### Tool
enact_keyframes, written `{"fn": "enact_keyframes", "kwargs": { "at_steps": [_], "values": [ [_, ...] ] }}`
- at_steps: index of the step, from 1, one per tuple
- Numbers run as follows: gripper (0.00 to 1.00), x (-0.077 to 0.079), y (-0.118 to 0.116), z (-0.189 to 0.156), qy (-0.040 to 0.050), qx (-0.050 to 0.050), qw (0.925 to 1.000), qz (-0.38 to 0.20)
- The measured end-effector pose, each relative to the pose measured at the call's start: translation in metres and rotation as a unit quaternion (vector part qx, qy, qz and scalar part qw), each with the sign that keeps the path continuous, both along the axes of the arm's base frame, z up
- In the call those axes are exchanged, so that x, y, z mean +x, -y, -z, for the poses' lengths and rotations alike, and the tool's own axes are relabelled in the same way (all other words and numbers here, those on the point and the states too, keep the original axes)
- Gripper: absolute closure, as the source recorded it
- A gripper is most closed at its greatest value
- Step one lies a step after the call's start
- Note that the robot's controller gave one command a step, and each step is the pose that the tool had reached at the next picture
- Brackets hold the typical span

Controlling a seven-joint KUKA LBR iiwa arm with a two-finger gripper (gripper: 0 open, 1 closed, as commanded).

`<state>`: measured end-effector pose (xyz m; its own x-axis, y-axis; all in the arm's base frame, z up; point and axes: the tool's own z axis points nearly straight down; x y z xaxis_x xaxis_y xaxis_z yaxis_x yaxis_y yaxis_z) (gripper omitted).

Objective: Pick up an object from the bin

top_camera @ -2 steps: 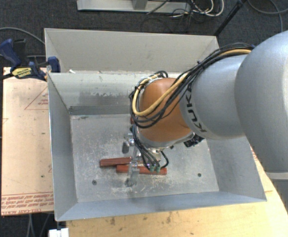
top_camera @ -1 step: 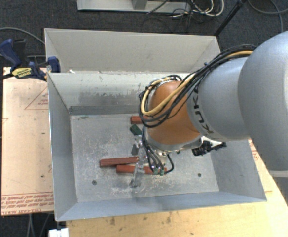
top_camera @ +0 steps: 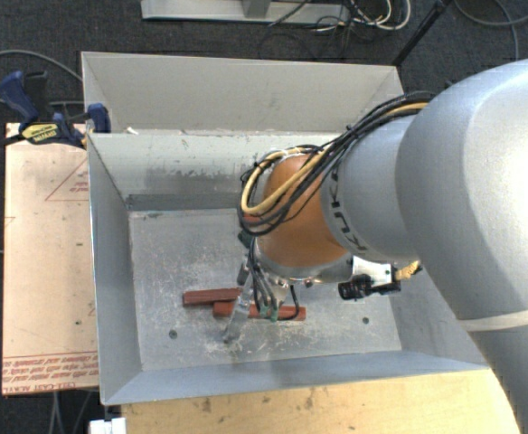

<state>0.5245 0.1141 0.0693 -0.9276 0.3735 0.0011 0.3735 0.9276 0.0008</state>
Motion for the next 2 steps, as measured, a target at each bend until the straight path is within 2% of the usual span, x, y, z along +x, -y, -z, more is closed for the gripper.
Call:
{"fn": "enact_keyframes", "kwargs": {
  "at_steps": [1, 2],
  "values": [
    [0.0, 0.0002, -0.0002, 0.0, 0.0003, 0.0, 1.0, 0.0],
    [1.0, 0.0005, -0.0003, -0.0003, 0.0006, 0.0, 1.0, 0.0]
  ]
}}
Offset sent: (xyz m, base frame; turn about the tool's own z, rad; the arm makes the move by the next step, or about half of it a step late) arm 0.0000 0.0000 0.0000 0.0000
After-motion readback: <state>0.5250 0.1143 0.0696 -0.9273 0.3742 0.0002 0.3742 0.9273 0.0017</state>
